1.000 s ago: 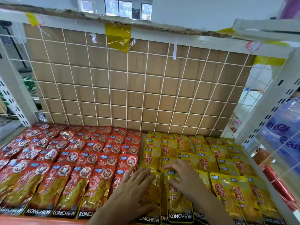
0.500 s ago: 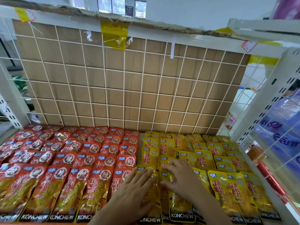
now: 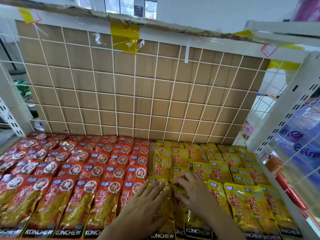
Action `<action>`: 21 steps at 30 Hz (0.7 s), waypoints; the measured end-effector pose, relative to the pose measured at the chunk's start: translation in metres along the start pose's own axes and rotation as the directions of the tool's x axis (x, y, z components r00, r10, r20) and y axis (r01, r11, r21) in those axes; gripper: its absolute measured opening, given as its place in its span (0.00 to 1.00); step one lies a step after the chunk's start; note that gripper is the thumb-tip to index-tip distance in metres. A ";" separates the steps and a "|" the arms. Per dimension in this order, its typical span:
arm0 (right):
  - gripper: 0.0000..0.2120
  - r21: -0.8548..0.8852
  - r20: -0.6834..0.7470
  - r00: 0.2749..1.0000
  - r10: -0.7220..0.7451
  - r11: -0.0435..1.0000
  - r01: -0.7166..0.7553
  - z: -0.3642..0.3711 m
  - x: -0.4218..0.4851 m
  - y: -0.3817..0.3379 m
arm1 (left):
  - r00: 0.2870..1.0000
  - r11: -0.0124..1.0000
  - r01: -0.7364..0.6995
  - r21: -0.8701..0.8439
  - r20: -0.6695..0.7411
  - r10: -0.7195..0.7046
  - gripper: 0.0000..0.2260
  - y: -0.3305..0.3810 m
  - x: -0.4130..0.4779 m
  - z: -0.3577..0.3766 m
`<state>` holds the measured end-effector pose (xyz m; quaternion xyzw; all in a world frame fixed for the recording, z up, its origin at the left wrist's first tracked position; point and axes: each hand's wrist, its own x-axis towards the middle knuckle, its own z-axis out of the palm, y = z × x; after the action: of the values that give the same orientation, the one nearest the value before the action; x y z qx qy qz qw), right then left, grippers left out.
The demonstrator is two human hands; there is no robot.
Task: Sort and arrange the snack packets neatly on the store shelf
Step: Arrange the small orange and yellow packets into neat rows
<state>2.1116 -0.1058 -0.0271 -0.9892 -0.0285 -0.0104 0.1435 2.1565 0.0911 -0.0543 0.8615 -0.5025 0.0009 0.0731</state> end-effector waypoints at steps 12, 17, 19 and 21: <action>0.16 0.053 -0.067 0.990 0.125 0.991 -0.122 -0.016 0.065 0.013 | 0.994 0.995 0.096 -0.011 -0.052 -0.097 0.22 -0.004 0.024 -0.028; 0.18 -0.012 -0.015 0.985 0.170 0.985 -0.170 -0.019 0.103 0.014 | 0.991 0.990 0.122 -0.067 0.071 -0.117 0.23 -0.004 0.048 -0.036; 0.17 0.017 -0.007 0.979 0.206 0.979 -0.206 -0.020 0.114 0.016 | 0.987 0.991 0.128 -0.047 0.106 -0.122 0.23 -0.004 0.055 -0.035; 0.16 0.061 0.008 0.969 0.245 0.967 -0.245 -0.020 0.123 0.019 | 0.983 0.990 0.134 -0.050 0.133 -0.127 0.23 -0.005 0.061 -0.033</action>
<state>2.2355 -0.1232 -0.0099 -0.9802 0.0937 0.0086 0.1742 2.1934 0.0448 -0.0181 0.8883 -0.4485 -0.0744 0.0656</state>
